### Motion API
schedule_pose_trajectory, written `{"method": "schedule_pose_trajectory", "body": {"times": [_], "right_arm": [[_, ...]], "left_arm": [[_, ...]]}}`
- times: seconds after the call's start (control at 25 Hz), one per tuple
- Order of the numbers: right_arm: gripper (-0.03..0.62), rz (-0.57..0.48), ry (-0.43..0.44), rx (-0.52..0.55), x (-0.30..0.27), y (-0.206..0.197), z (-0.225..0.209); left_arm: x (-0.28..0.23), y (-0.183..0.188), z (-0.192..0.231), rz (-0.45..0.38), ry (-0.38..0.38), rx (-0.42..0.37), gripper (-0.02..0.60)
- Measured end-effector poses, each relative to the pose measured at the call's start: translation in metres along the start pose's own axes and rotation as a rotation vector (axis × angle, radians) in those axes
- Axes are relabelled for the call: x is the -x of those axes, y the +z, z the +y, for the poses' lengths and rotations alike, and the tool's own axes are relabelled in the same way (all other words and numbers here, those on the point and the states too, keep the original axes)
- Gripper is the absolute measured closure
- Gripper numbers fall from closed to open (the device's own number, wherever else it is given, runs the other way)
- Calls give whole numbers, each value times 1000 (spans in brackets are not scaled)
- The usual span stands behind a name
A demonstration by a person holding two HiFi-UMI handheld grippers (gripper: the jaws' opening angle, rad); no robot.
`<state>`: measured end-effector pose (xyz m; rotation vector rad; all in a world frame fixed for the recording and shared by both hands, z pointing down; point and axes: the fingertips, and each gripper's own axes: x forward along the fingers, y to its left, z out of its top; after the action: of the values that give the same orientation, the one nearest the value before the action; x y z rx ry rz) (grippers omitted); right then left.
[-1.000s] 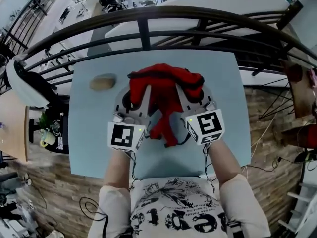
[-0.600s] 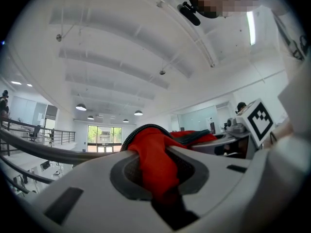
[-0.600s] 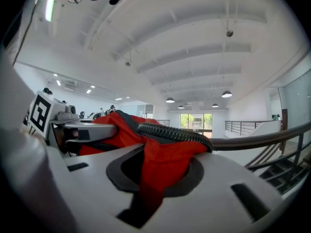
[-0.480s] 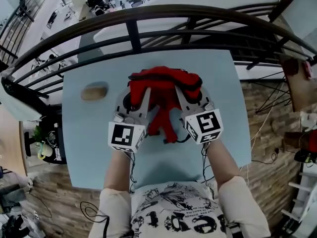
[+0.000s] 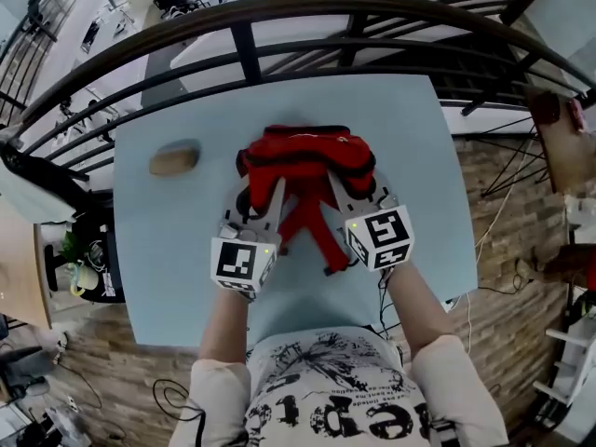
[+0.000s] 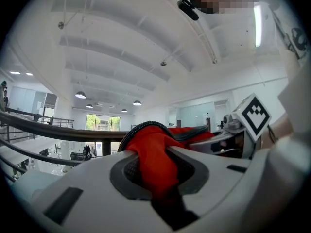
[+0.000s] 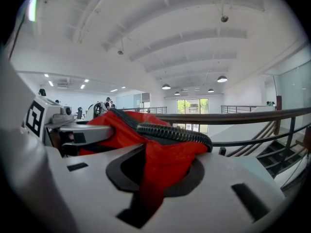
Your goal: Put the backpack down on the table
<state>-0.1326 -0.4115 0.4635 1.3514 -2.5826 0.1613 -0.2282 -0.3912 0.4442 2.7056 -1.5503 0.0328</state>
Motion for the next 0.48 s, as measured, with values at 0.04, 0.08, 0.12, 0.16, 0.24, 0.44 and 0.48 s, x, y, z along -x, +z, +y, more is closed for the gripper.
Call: {"method": "schedule_pose_trajectory", "body": {"times": [0.04,0.08,0.12,0.16,0.24,0.44,0.48], "right_arm": [[536,10,3,-8,2,-4,3],[536,18,9,-17,5,-9,7],[536,25,15,-24,9,-15,10],[536,31,21,-30,13,-21,14],[534,39,29,-37,23,-33,20],[528,67,54,-34,45,-69,37],[523,75,63,-35,50,-78,40]], "left_arm": [[5,-4,-2,6,-3,-1,512],[10,-9,-4,13,-4,2,512],[15,-13,-7,21,-6,7,512],[20,-19,-11,30,-9,16,511],[30,-29,-19,43,-14,36,511],[59,-61,-40,77,-5,83,509],[65,-68,-44,90,-4,90,509]]}}
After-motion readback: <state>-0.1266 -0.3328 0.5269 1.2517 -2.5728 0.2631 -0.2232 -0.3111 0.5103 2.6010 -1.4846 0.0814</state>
